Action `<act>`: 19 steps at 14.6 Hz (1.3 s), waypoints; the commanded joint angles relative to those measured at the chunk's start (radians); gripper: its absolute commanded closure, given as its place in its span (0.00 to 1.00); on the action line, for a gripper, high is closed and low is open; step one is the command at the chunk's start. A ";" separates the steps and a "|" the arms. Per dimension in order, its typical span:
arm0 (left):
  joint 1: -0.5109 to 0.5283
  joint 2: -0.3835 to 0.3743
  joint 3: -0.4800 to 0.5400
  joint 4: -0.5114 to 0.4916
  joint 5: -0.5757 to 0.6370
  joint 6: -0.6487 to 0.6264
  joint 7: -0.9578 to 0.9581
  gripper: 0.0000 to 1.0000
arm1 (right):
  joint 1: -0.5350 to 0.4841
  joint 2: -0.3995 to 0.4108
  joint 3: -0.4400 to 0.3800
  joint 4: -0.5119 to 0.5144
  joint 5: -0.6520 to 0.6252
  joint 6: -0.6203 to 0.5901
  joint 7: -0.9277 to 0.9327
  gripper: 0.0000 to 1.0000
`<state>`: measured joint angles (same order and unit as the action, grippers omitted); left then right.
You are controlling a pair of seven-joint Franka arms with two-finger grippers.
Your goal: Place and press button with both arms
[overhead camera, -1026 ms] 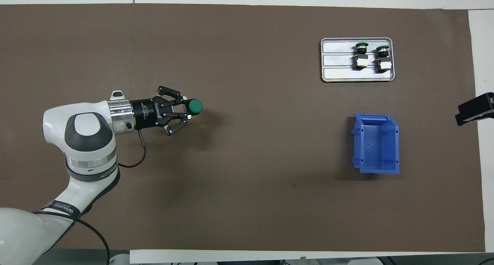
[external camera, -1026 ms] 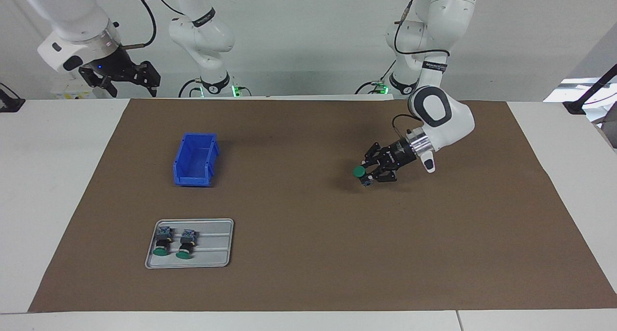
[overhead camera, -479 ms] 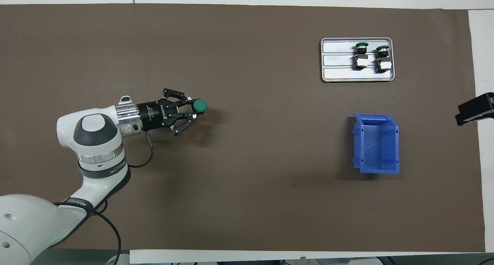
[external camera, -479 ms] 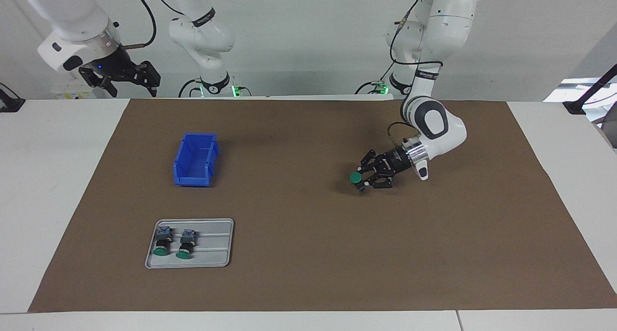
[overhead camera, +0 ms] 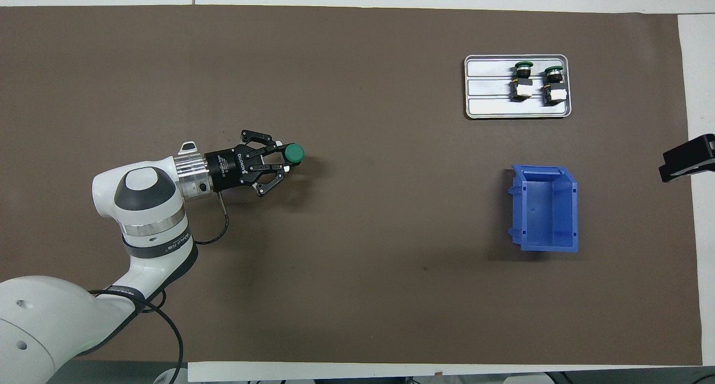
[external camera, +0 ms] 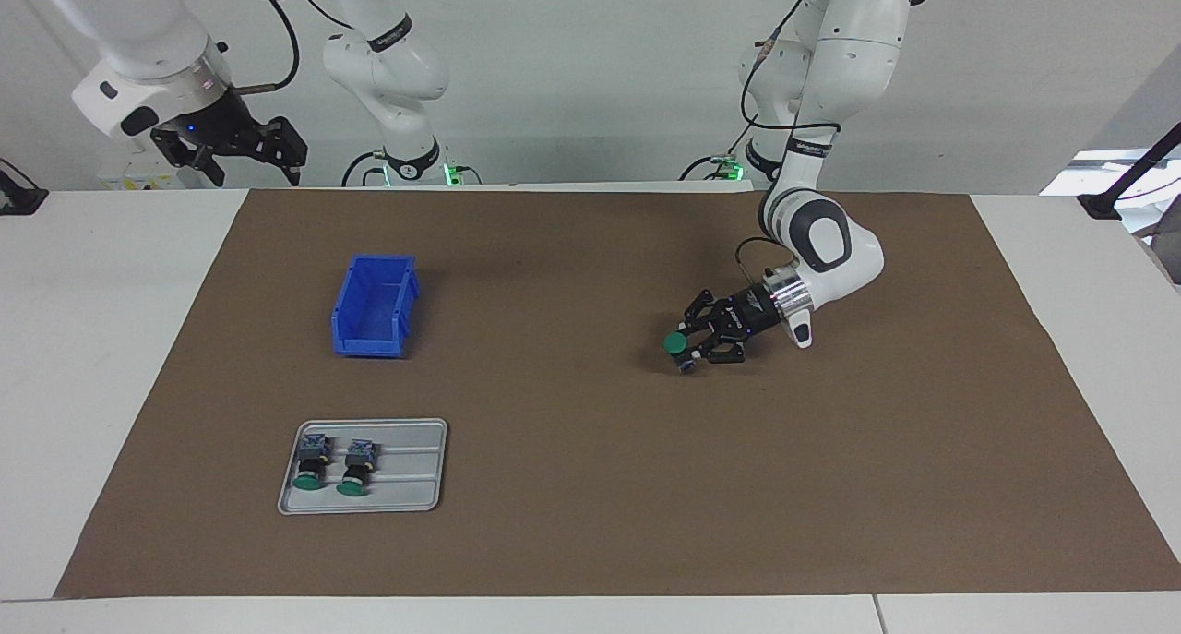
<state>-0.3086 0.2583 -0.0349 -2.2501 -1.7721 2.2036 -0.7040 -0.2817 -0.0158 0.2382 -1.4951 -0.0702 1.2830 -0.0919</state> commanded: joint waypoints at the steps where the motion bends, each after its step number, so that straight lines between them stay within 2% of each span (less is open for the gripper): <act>1: -0.006 0.003 0.003 -0.016 -0.053 -0.010 0.037 0.99 | -0.013 -0.026 0.004 -0.031 0.015 0.010 -0.023 0.01; 7: -0.012 0.006 0.004 -0.017 -0.061 -0.007 0.038 0.98 | -0.013 -0.026 0.004 -0.031 0.015 0.010 -0.023 0.01; 9: -0.012 0.006 0.003 -0.019 -0.061 -0.005 0.038 0.93 | -0.013 -0.026 0.004 -0.031 0.015 0.010 -0.023 0.01; 15: -0.017 0.007 0.004 -0.019 -0.061 0.004 0.038 0.93 | -0.013 -0.026 0.004 -0.031 0.013 0.010 -0.023 0.01; 19: -0.033 0.010 0.004 -0.017 -0.061 0.025 0.038 0.88 | -0.013 -0.026 0.004 -0.031 0.015 0.010 -0.023 0.01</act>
<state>-0.3192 0.2726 -0.0385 -2.2558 -1.8072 2.2094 -0.6855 -0.2817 -0.0158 0.2382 -1.4951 -0.0702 1.2830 -0.0919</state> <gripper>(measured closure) 0.661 0.009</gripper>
